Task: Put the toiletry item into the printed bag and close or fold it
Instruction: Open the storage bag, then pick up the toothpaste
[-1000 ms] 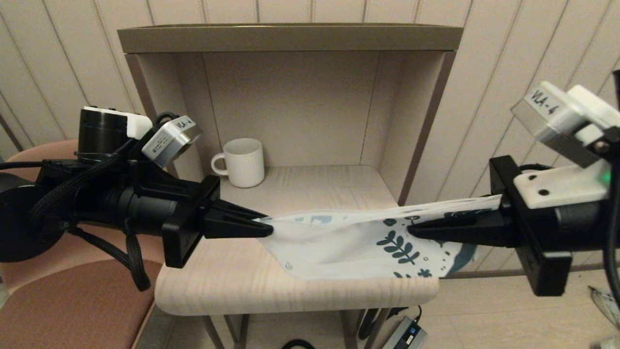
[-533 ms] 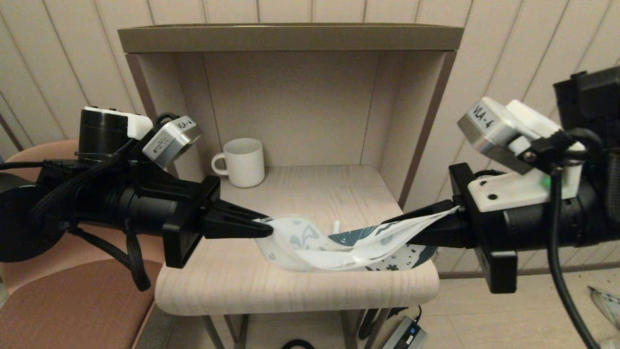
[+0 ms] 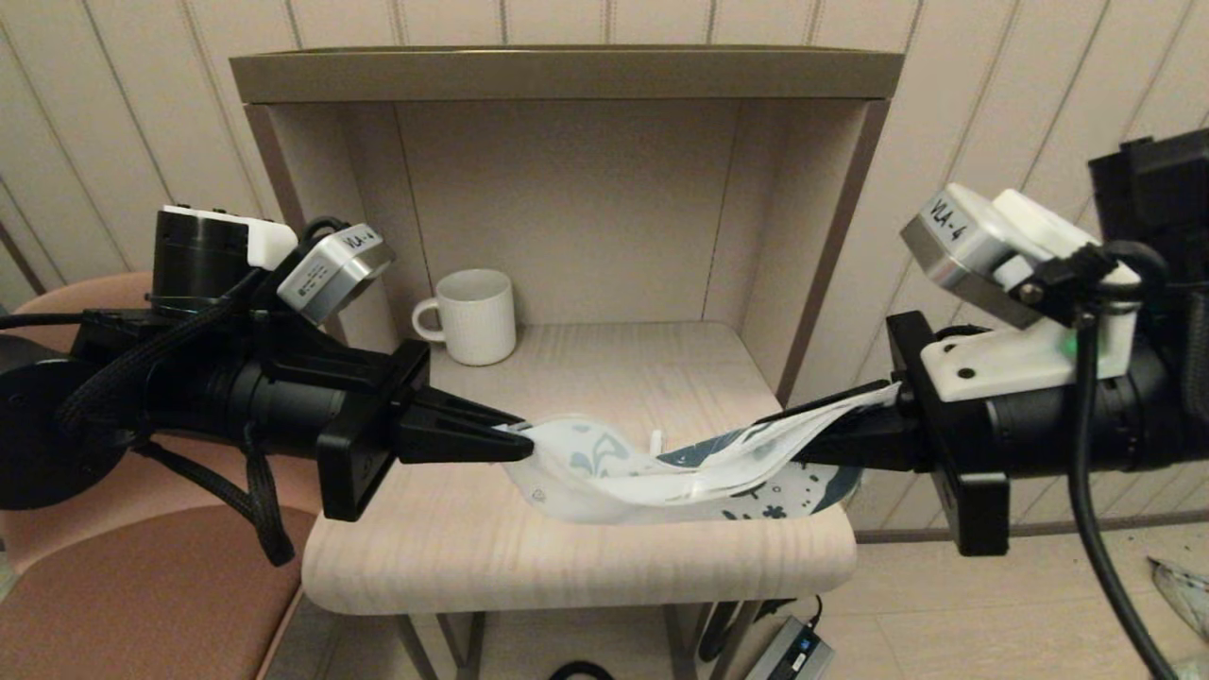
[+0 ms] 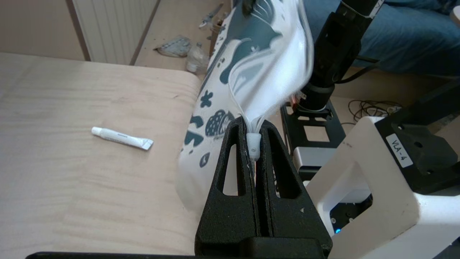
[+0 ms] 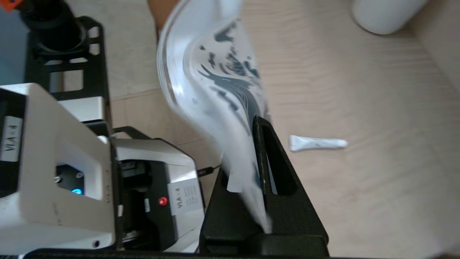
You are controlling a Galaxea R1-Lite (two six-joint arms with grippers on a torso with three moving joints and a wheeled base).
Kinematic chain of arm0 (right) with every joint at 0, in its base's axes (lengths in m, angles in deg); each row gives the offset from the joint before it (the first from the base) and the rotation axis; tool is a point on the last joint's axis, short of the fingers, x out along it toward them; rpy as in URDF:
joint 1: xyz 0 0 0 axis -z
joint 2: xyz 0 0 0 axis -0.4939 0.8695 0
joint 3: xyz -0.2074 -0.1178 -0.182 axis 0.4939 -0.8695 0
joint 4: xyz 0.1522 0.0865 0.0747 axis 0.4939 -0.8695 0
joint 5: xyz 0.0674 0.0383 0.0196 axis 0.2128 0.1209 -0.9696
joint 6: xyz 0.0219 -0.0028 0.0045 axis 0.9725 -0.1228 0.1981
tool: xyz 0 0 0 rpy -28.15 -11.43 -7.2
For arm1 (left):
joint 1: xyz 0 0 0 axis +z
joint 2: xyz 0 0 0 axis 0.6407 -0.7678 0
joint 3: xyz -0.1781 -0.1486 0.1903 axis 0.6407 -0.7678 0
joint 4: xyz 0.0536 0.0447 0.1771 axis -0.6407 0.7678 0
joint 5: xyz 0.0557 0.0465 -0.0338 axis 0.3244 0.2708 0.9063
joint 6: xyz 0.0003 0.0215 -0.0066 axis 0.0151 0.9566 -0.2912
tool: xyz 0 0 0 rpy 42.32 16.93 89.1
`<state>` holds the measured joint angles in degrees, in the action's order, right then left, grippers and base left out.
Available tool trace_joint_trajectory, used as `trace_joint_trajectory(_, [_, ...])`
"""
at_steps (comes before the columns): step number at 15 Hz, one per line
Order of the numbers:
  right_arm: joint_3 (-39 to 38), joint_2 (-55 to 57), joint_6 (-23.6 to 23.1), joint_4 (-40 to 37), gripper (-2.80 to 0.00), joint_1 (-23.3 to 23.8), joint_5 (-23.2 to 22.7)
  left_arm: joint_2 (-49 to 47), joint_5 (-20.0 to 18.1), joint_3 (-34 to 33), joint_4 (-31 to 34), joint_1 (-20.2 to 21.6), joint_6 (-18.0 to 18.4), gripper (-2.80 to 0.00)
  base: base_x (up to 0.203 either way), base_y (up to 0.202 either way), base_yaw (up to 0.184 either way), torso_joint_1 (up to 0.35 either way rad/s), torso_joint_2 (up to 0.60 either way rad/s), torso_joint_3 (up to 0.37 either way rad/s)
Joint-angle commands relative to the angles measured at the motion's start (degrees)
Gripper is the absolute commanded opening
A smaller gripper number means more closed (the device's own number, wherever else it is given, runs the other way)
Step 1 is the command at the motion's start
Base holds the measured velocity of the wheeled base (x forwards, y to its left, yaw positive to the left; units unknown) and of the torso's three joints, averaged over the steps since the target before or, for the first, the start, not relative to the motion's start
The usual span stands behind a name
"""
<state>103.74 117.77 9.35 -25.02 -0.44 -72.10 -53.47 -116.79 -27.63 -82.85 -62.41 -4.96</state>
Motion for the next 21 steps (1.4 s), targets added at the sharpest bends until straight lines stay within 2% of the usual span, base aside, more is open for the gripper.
trace_joint_trajectory(1, [0.06,-0.18,-0.19,-0.05,-2.80,1.11,-0.17,-0.05,-0.33,0.19,-0.11,0.13,0.12,-2.80,0.000,0.000,0.000,0.000,0.00,0.000])
trace_joint_trajectory(4, [0.06,-0.62,-0.13,-0.05,-2.80,3.06,-0.24,-0.13,-0.42,1.55,0.43,1.08,-0.56,-2.80,0.000,0.000,0.000,0.000,0.00,0.000])
trace_joint_trajectory(7, [-0.29,-0.70,-0.11,-0.05,-2.80,2.80,-0.24,-0.86,-0.24,1.60,0.38,1.12,-0.76,-2.80,0.000,0.000,0.000,0.000,0.00,0.000])
trace_joint_trajectory(8, [-0.38,-0.89,-0.11,-0.05,-2.80,2.71,-0.32,-0.86,-0.24,1.43,0.09,1.12,-0.76,0.00,0.000,0.000,0.000,0.000,0.00,0.000])
trace_joint_trajectory(14, [-1.10,-0.88,-0.11,-0.05,-2.80,2.44,-0.33,-0.69,-0.50,1.51,0.06,1.12,-0.85,0.00,0.000,0.000,0.000,0.000,0.00,0.000])
trace_joint_trajectory(16, [-1.89,-0.95,-0.11,0.13,-2.80,3.07,-0.33,-0.44,-0.37,2.11,-0.14,2.34,-0.94,0.00,0.000,0.000,0.000,0.000,0.00,0.000])
trace_joint_trajectory(19, [-3.38,-3.40,-0.11,2.32,-2.80,7.95,-0.43,-0.89,-0.37,5.60,0.01,8.20,-3.17,0.00,0.000,0.000,0.000,0.000,0.00,0.000])
trace_joint_trajectory(21, [-3.47,-5.63,-0.18,2.55,-2.80,12.42,-0.76,-3.30,1.41,7.15,0.26,9.13,-4.02,0.00,0.000,0.000,0.000,0.000,0.00,0.000])
